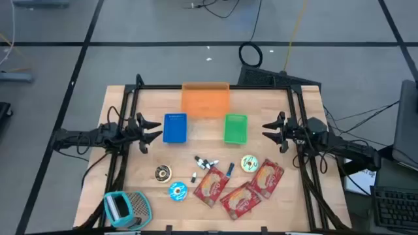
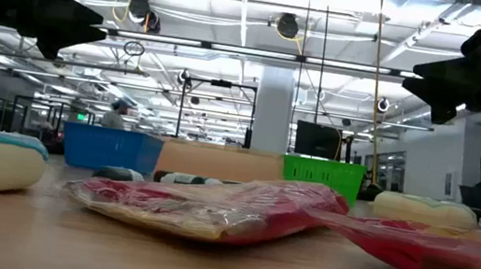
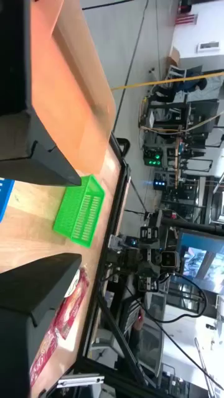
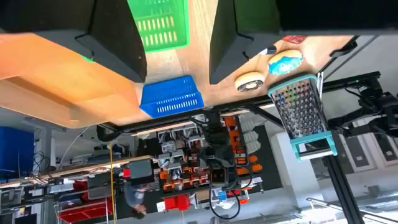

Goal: Pick & Place Food Item

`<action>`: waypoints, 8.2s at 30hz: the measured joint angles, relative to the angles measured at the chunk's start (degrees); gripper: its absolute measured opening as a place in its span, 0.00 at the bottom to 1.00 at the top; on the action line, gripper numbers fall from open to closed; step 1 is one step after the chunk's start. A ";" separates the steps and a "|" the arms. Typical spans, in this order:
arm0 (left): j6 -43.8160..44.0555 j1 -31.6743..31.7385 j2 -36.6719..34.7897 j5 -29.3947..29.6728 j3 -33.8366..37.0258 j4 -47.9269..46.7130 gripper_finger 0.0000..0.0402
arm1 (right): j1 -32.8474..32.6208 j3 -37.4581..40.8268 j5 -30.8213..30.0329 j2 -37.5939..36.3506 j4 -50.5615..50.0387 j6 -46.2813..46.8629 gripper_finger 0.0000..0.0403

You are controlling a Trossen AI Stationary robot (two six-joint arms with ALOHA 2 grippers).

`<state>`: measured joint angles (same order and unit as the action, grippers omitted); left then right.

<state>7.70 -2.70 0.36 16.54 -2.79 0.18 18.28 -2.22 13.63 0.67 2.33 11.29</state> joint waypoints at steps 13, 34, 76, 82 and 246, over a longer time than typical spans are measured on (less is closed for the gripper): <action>0.00 -0.01 0.00 0.00 0.00 0.01 0.46 | -0.02 -0.02 0.00 0.00 0.02 0.02 0.41; 0.00 -0.02 0.00 0.01 0.00 -0.01 0.46 | 0.00 -0.02 0.00 -0.01 0.02 0.01 0.41; 0.01 0.00 0.00 0.00 0.00 0.01 0.46 | -0.02 -0.01 -0.01 -0.01 0.02 0.01 0.41; 0.00 0.00 0.00 -0.01 0.00 0.01 0.46 | 0.00 -0.02 0.00 -0.02 0.00 0.00 0.41; 0.00 -0.02 0.00 -0.03 0.00 0.01 0.46 | -38.58 -29.86 -29.97 78.51 -16.46 28.45 0.51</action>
<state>7.70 -2.72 0.36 16.51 -2.79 0.19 -20.29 -32.08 -16.34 79.18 -14.13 39.74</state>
